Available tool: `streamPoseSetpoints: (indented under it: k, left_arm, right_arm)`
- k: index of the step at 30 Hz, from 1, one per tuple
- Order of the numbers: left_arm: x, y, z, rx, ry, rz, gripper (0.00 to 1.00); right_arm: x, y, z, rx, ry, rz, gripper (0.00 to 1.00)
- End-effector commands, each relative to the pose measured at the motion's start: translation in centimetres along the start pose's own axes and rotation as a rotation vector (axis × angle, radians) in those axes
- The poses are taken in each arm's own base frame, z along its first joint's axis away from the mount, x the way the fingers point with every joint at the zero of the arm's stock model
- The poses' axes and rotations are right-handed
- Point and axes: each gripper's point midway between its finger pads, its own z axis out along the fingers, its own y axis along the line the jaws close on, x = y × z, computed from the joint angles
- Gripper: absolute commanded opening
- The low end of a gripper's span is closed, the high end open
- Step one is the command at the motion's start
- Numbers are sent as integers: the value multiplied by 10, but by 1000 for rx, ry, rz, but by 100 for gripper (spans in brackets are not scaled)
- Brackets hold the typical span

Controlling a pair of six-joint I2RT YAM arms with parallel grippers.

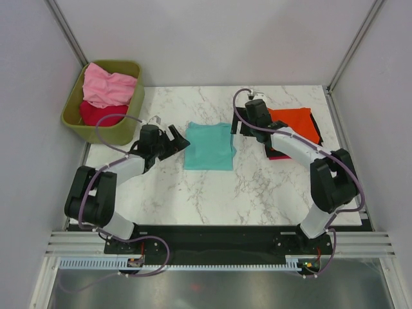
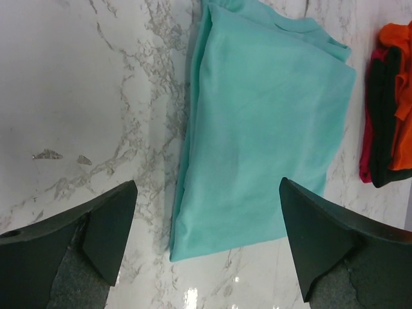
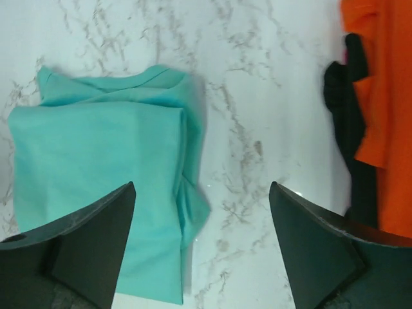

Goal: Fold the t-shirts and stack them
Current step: Neatly place the folded tshirt to the corner

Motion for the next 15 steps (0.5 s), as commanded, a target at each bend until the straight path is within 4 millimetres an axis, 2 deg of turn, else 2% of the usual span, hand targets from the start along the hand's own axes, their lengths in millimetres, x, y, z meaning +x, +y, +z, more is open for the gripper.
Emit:
streamPoseSetpoints:
  k: [1, 3, 4, 7, 9, 12, 14, 15]
  left_arm:
    - [-22, -4, 17, -12, -55, 5, 99]
    - [-28, -2, 24, -31, -68, 2, 98]
    - [-25, 3, 31, -46, -57, -4, 96]
    - [-27, 0, 41, -36, -48, -6, 92]
    - [-24, 5, 50, -48, -32, -8, 92]
    - [-29, 5, 61, -53, -33, -8, 92]
    - [-26, 8, 69, -60, -13, -7, 87]
    - [-30, 5, 72, -55, -16, -4, 86]
  right_arm:
    - [9, 43, 22, -199, 32, 43, 88]
    - [11, 48, 31, -217, 48, 38, 82]
    - [17, 50, 40, -216, 64, 32, 82]
    - [32, 52, 52, -239, 99, 40, 82]
    - [38, 52, 57, -238, 109, 42, 85]
    - [51, 43, 73, -192, 129, 36, 88]
    - [47, 35, 81, -156, 117, 41, 86]
    - [48, 35, 87, -154, 122, 47, 85]
